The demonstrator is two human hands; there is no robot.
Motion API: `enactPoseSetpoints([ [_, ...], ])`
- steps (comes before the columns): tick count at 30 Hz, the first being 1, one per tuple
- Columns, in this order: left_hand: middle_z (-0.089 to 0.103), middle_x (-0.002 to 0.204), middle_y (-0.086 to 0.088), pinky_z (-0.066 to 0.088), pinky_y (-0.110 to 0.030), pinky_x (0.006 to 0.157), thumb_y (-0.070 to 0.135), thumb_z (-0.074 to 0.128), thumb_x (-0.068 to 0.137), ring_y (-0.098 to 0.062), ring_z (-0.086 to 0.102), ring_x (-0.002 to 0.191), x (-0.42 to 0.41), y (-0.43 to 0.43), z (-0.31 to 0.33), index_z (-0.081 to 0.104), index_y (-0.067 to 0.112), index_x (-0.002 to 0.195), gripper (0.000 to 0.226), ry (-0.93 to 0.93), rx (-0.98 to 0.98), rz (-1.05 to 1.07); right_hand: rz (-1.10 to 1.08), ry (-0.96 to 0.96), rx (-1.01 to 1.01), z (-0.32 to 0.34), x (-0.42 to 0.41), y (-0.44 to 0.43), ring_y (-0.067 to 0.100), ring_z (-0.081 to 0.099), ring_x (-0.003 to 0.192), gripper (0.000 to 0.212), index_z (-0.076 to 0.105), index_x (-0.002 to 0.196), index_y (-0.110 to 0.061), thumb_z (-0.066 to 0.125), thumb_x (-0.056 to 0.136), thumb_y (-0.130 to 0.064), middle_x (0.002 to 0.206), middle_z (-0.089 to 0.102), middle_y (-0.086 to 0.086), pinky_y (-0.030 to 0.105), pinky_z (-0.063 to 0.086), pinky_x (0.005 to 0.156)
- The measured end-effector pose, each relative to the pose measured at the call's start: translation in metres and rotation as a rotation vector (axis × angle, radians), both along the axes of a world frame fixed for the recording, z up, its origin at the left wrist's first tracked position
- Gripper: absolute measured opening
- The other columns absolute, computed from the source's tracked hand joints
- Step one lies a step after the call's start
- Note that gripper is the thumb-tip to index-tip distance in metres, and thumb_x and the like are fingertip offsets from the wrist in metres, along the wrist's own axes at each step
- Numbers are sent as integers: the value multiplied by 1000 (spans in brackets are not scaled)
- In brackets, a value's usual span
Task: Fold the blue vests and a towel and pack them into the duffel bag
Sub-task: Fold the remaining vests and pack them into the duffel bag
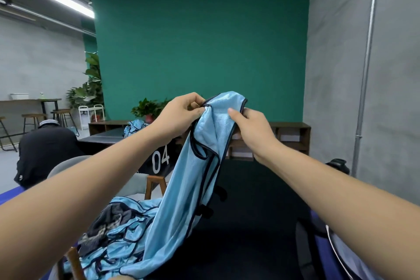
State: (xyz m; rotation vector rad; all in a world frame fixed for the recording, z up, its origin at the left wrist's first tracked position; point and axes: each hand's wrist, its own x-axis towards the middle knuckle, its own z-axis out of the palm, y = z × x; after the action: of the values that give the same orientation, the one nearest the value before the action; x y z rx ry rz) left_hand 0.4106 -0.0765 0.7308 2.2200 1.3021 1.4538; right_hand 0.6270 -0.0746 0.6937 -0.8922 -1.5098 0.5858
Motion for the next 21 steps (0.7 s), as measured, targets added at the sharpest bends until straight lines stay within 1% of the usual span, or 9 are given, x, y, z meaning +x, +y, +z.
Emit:
enactPoseSetpoints([
  [3,76,84,2,51,-33,70,31,70,98,-9,60,70,12,2,-10,71,32,95,4,19,-3,8,-54,-48,7,12,15,3,15,56,73,49,71,104,4,57,107,-43,84,65,2,36,49,70],
  [4,75,82,4,51,-30,67,31,70,99,-8,60,68,16,1,-13,71,31,94,5,29,-6,3,-54,-56,3,14,20,3,15,55,73,49,70,104,4,56,108,-43,84,65,3,36,48,69],
  [6,72,79,9,51,-31,67,32,70,99,-7,59,68,25,0,-17,70,30,94,5,35,-13,-16,-54,-66,0,16,27,6,16,56,73,47,71,104,2,55,108,-42,86,66,4,37,47,70],
  [9,74,87,12,57,-37,74,39,72,97,-10,67,77,36,-5,-22,69,35,100,6,24,-11,-2,-60,-80,2,17,36,10,18,56,75,48,71,104,-1,55,106,-47,87,66,5,39,46,71],
  [11,73,94,11,57,-33,72,44,72,97,-10,70,85,43,-9,-30,65,38,104,12,-11,-7,29,-76,-90,5,19,40,11,19,54,73,53,68,104,2,54,104,-50,84,63,5,39,45,70],
  [15,71,101,7,59,-37,84,53,68,98,-12,72,89,61,-29,-58,56,30,105,26,-114,-22,7,-98,-79,5,27,48,13,22,54,68,57,65,104,7,54,102,-49,79,61,8,41,46,65],
  [17,67,102,4,55,-32,81,52,73,96,-11,66,87,69,-42,-78,53,29,104,32,-131,-13,-16,-117,-66,6,31,52,16,22,54,67,56,64,100,7,55,101,-47,77,59,7,41,47,65],
  [19,59,105,3,50,-30,81,50,80,90,-15,59,92,75,-55,-101,49,29,104,40,-97,38,-2,-133,-55,10,35,56,19,21,54,67,53,62,90,4,56,98,-48,74,59,6,41,48,67],
  [21,49,108,8,46,-24,86,47,82,86,-13,53,100,84,-69,-122,48,30,105,43,6,154,27,-152,-60,20,38,58,19,20,51,66,44,59,78,-8,57,96,-48,71,54,5,40,45,67],
])
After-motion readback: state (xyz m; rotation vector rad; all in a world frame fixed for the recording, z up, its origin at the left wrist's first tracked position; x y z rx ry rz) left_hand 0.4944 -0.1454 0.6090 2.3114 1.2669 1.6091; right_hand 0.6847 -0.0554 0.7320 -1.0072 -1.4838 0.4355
